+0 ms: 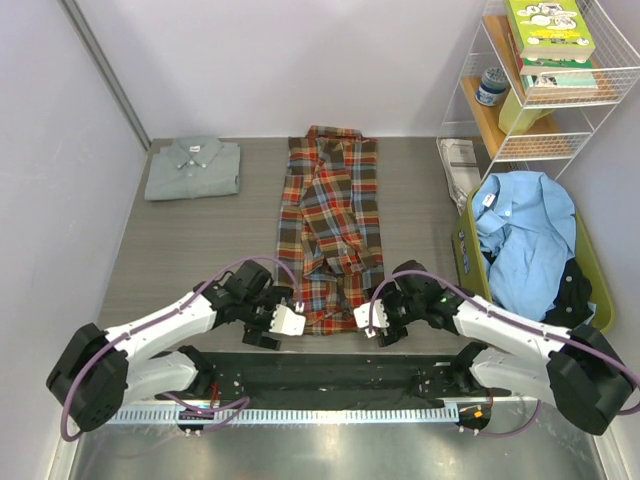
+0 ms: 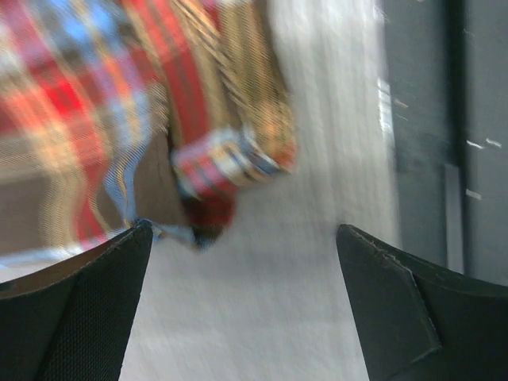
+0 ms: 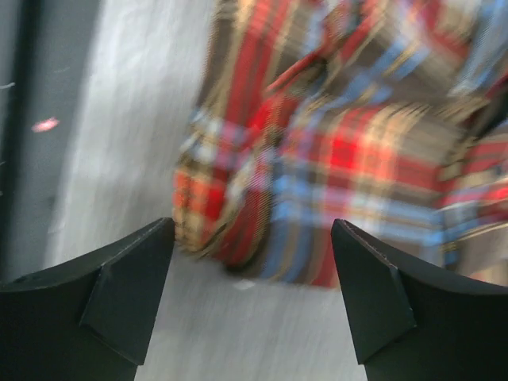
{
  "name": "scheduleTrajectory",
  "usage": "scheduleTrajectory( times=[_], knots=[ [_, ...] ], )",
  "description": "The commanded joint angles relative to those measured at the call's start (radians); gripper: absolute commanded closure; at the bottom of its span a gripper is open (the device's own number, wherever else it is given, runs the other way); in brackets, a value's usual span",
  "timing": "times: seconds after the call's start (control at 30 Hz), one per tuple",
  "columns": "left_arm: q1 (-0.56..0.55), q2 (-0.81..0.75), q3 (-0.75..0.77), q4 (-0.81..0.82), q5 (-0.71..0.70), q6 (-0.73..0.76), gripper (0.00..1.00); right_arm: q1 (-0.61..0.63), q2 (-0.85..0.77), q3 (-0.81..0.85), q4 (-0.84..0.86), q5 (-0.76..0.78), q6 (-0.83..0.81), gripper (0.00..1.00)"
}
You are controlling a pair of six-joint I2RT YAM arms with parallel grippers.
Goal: Fold and stack the long sleeve shirts
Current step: Fold the shirt
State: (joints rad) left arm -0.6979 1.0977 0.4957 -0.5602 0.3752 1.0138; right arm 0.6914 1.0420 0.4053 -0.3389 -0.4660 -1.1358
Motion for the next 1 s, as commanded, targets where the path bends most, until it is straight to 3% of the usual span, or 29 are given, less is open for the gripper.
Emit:
scheduleTrajectory(
  times=[0.0, 0.1, 0.3, 0.4, 0.43, 0.57, 0.73, 0.97],
  knots=[
    [0.003, 0.047, -0.026, 0.181, 0.004, 0.120, 0.03, 0.028, 0.081, -0.029, 0.149, 0.075, -0.110, 0.17],
    [-0.003, 0.085, -0.031, 0.238, 0.010, 0.118, 0.06, 0.036, 0.125, -0.040, 0.169, 0.098, -0.157, 0.32],
    [-0.012, 0.099, -0.034, 0.267, 0.004, 0.115, 0.12, 0.039, 0.132, -0.051, 0.170, 0.113, -0.191, 0.43],
    [-0.012, 0.047, -0.040, 0.228, -0.035, 0.086, 0.10, 0.040, 0.089, -0.042, 0.115, 0.133, -0.196, 0.32],
    [-0.012, 0.027, -0.048, 0.205, -0.053, 0.098, 0.08, 0.040, 0.070, -0.043, 0.092, 0.138, -0.199, 0.21],
    [-0.012, -0.105, -0.121, 0.171, -0.061, 0.131, 0.02, 0.040, -0.071, -0.065, -0.059, 0.142, -0.255, 0.10],
    [-0.011, -0.131, -0.151, 0.172, -0.084, 0.106, 0.01, 0.040, -0.168, -0.117, -0.118, 0.181, -0.291, 0.10],
    [-0.009, -0.050, -0.094, 0.195, -0.110, -0.011, 0.01, 0.039, 0.013, -0.097, -0.019, 0.190, -0.294, 0.15]
  ],
)
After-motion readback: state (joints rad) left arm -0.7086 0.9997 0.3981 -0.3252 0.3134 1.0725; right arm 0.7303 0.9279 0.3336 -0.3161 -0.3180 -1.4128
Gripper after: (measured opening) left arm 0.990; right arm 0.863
